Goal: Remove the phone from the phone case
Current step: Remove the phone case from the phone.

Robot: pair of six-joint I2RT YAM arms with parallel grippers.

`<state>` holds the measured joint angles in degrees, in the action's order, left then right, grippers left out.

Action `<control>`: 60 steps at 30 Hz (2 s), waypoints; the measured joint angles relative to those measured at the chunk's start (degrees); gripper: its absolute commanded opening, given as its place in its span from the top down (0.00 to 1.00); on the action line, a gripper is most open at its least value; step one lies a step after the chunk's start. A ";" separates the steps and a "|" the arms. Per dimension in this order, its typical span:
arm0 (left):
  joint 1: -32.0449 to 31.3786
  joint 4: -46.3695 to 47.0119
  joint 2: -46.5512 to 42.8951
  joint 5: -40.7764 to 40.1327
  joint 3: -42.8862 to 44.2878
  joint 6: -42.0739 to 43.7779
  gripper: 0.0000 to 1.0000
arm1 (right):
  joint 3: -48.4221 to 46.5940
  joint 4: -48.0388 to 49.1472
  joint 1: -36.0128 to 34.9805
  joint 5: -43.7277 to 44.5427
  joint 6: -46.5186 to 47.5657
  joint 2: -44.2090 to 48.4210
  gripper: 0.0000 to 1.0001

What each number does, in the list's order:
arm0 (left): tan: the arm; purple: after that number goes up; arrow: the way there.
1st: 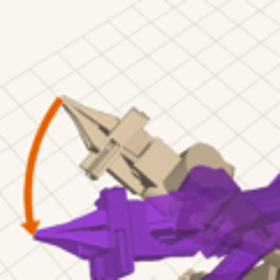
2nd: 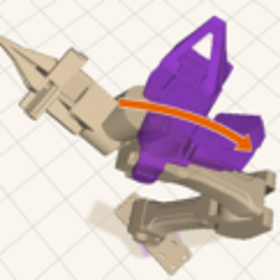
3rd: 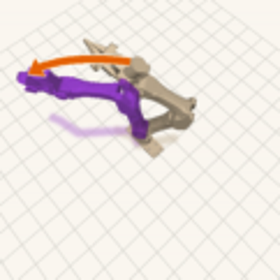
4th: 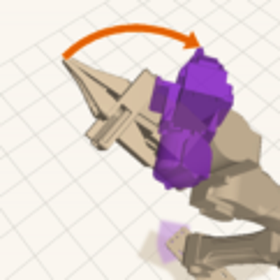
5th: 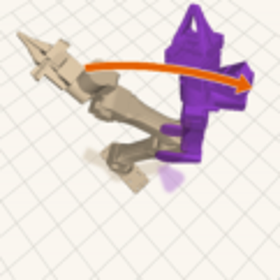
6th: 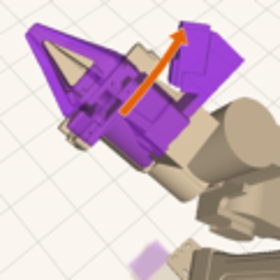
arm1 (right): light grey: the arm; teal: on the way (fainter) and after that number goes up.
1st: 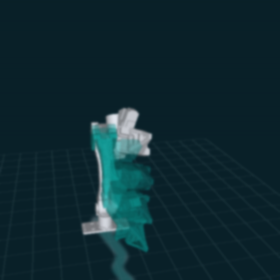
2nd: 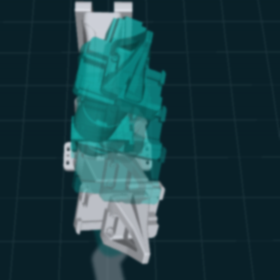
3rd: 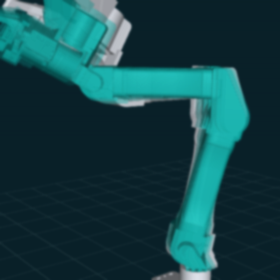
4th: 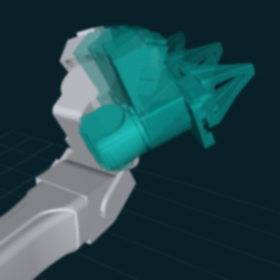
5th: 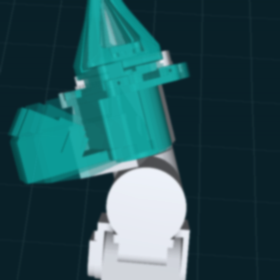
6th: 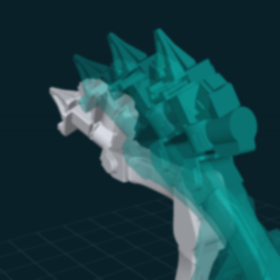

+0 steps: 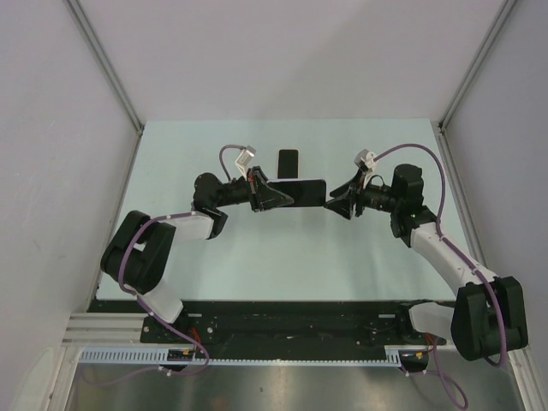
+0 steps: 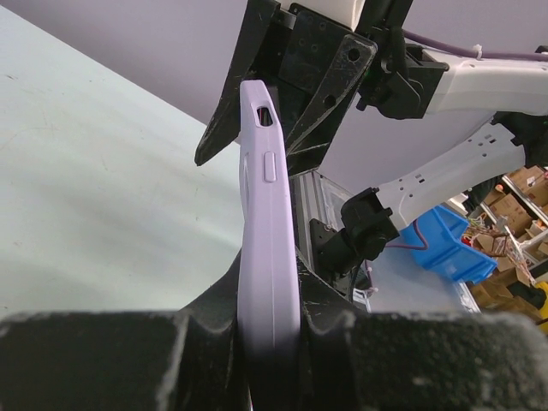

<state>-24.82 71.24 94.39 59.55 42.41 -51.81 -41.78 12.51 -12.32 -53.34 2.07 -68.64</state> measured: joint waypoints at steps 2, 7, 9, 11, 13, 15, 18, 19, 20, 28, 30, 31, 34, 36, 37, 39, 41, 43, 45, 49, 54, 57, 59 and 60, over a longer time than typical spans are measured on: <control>0.00 -0.31 0.00 -0.11 0.00 0.28 1.00 | 0.00 0.22 -0.09 0.66 -0.26 -0.42 0.48; 0.00 -1.14 0.00 -0.92 0.00 0.48 1.00 | 0.00 0.87 -0.24 2.14 -1.16 -1.20 0.48; 0.00 -1.27 0.00 -1.05 0.00 0.59 1.00 | 0.00 1.18 -0.28 2.56 -1.55 -1.44 0.48; -0.02 -1.36 0.00 -1.27 0.00 0.83 1.00 | -0.02 1.49 -0.28 2.89 -1.97 -1.64 0.48; -0.02 -1.53 0.00 -1.42 0.00 0.85 1.00 | 0.00 1.90 -0.28 3.17 -2.38 -2.05 0.48; -0.02 -1.73 0.00 -1.49 0.00 0.87 1.00 | 0.00 2.23 -0.28 3.30 -2.58 -2.54 0.47; -0.02 -2.05 0.00 -1.70 0.00 0.90 1.00 | 0.00 2.67 -0.28 3.54 -2.78 -3.19 0.47; -0.04 -2.19 0.00 -1.77 0.00 0.90 1.00 | 0.00 2.82 -0.28 3.61 -2.89 -3.39 0.47; -0.04 -2.25 0.00 -1.79 0.00 0.90 1.00 | -0.02 2.91 -0.28 3.61 -2.97 -3.52 0.47; -0.13 -2.80 0.00 -1.81 0.02 0.98 1.00 | 0.00 3.08 -0.20 3.48 -4.31 -4.09 0.46; -0.13 -2.80 0.00 -1.81 0.02 0.98 1.00 | -0.02 3.15 0.09 2.97 -5.07 -4.07 0.45; -0.15 -2.80 0.00 -1.81 0.02 0.98 1.00 | 0.00 3.26 0.33 2.45 -5.51 -4.07 0.44; -0.35 -2.69 0.02 -1.81 0.09 0.94 1.00 | 0.00 3.58 1.03 0.61 -6.93 -3.91 0.44; -0.57 -2.25 0.07 -1.81 0.31 0.87 1.00 | 0.00 3.91 1.68 -0.74 -8.35 -3.74 0.43; -0.70 -1.95 0.11 -1.79 0.42 0.85 1.00 | 0.00 4.15 1.99 -1.42 -9.07 -3.65 0.43; -0.98 -1.49 0.13 -1.79 0.59 0.85 1.00 | 0.00 4.61 2.45 -2.60 -10.23 -3.50 0.43; -1.16 -1.03 0.15 -1.79 0.79 0.83 1.00 | 0.00 5.16 2.80 -3.39 -11.13 -3.45 0.43; -1.22 -0.59 0.24 -1.73 0.96 0.83 1.00 | 0.00 5.79 3.10 -4.17 -11.89 -3.45 0.43; -1.36 -0.17 0.39 -1.70 1.09 0.81 1.00 | 0.00 6.23 3.43 -4.79 -12.76 -3.43 0.42; -1.64 0.66 0.70 -1.73 1.31 0.76 1.00 | 0.04 6.71 4.02 -5.53 -14.16 -3.37 0.42; -2.14 1.18 1.01 -1.77 1.68 0.74 1.00 | 1.09 8.87 4.98 -6.23 -16.61 -2.64 0.42; -2.38 1.57 1.05 -1.77 1.86 0.72 1.00 | 1.55 9.84 5.33 -6.64 -17.57 -2.21 0.42; -2.49 1.79 1.11 -1.77 1.97 0.70 1.00 | 1.60 10.40 5.49 -7.13 -18.14 -2.16 0.41; -2.54 1.90 1.11 -1.77 1.97 0.70 1.00 | 1.62 10.60 5.55 -7.23 -18.43 -2.16 0.41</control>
<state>-27.35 73.14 95.50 57.78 44.38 -51.11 -40.16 23.11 -6.76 -60.58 -16.36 -70.81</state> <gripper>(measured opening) 0.189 0.582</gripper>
